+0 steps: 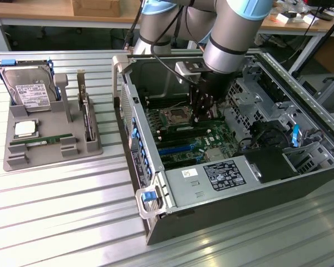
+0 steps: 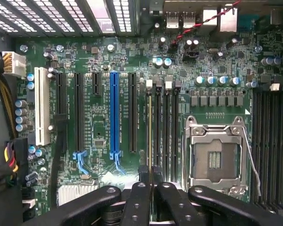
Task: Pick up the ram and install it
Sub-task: 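Insert the ram into the slot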
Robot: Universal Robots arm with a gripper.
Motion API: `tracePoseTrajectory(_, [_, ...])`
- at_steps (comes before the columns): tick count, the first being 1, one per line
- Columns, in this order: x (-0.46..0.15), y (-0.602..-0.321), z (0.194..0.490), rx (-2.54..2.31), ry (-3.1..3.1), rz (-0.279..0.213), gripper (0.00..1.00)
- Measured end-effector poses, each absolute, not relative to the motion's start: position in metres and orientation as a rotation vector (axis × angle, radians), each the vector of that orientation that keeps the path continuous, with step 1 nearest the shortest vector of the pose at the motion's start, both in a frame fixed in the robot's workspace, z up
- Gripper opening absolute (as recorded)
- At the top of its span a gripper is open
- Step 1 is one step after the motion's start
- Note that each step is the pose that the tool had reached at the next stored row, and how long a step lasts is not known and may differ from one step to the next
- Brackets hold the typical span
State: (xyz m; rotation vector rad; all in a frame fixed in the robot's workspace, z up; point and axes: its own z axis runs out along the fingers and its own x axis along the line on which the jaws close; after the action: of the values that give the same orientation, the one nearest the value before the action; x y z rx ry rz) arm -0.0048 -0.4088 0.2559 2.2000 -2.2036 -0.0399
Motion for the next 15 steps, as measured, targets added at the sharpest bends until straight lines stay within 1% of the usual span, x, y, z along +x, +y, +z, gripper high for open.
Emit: tracePoseTrajectory(15, [-0.012,-0.409,0.244,2.2,-2.203,-0.04,0.12])
